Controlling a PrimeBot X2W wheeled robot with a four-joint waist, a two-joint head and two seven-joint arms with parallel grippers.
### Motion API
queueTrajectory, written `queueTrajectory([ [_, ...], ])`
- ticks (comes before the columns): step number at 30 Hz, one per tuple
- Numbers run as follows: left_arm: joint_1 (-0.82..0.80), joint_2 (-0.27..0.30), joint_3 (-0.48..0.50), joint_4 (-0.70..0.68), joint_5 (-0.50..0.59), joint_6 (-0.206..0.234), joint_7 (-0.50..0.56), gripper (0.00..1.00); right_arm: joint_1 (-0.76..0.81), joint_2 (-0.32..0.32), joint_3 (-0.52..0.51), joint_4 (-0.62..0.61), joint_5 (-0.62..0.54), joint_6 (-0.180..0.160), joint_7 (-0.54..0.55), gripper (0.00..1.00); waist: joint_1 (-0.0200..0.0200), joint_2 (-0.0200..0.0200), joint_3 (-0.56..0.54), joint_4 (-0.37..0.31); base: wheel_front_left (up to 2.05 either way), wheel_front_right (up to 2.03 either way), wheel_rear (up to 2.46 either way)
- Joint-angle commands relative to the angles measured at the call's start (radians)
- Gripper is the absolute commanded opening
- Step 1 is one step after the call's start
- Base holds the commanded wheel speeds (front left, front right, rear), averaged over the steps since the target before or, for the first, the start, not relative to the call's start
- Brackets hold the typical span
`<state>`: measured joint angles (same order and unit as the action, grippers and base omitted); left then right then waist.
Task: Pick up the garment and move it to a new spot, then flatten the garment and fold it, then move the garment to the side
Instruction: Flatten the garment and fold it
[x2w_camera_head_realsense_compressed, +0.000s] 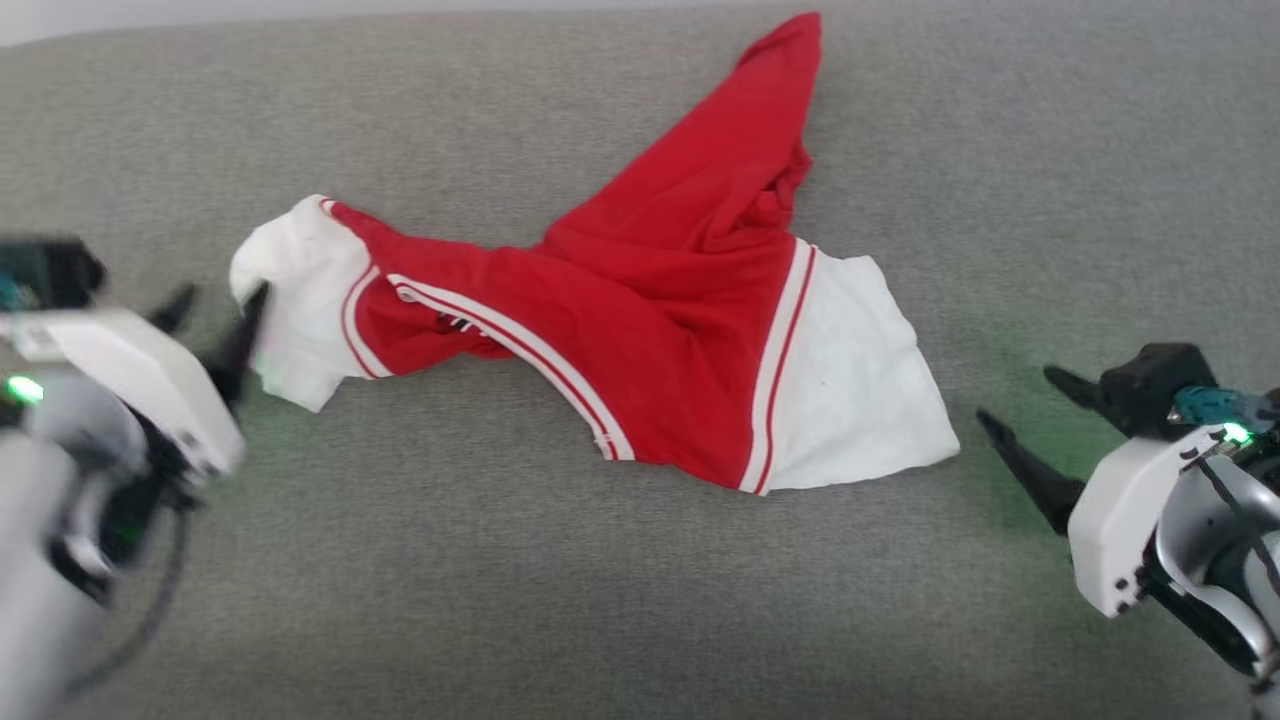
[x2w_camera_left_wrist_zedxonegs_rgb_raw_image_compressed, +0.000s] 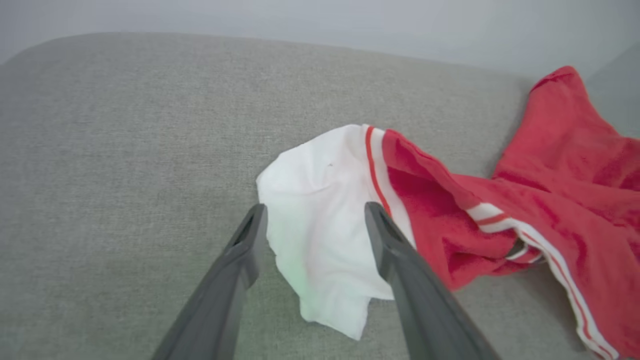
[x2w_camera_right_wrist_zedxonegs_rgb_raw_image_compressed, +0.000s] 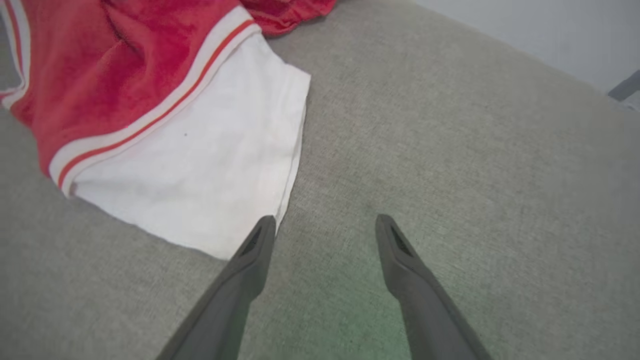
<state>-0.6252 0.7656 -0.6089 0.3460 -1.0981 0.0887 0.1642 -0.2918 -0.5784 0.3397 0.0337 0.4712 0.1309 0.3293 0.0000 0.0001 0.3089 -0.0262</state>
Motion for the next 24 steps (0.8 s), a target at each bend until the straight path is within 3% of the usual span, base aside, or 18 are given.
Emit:
queueTrajectory([
  [1,0.031,-0.012,0.0,-0.009,0.013,0.003,-0.027,1.0,-0.004,-0.013,0.015,-0.012,0.016,0.0,0.015,1.0,0.0,-0.0001,-0.007,0.011,0.0,0.0,0.0],
  [4,0.095,-0.035,-0.011,-0.057,0.075,0.027,-0.172,1.0,-0.031,-0.1,0.083,-0.05,0.069,0.0,0.094,1.0,0.0,-0.0001,-0.014,0.038,0.0,0.0,0.0],
  [9,0.208,-0.149,-0.023,-0.064,0.165,0.067,-0.404,1.0,-0.088,-0.194,0.132,-0.049,0.168,0.0,0.221,1.0,0.0,-0.0001,-0.026,0.116,0.0,0.0,0.0],
  [12,0.249,-0.21,0.003,-0.057,0.224,0.064,-0.429,1.0,-0.105,-0.213,0.136,-0.027,0.212,0.0,0.275,1.0,0.0,-0.0001,-0.031,0.161,0.0,0.0,0.0],
  [17,0.34,-0.326,0.171,-0.107,0.382,0.039,-0.431,1.0,-0.113,-0.222,0.124,0.029,0.278,0.0,0.357,1.0,0.0,-0.0001,-0.038,0.228,0.0,0.0,0.0],
  [24,0.453,-0.47,0.361,-0.158,0.592,-0.058,-0.431,1.0,-0.125,-0.211,0.123,0.116,0.323,0.0,0.432,1.0,0.0,-0.0001,-0.032,0.289,0.0,0.0,0.0],
])
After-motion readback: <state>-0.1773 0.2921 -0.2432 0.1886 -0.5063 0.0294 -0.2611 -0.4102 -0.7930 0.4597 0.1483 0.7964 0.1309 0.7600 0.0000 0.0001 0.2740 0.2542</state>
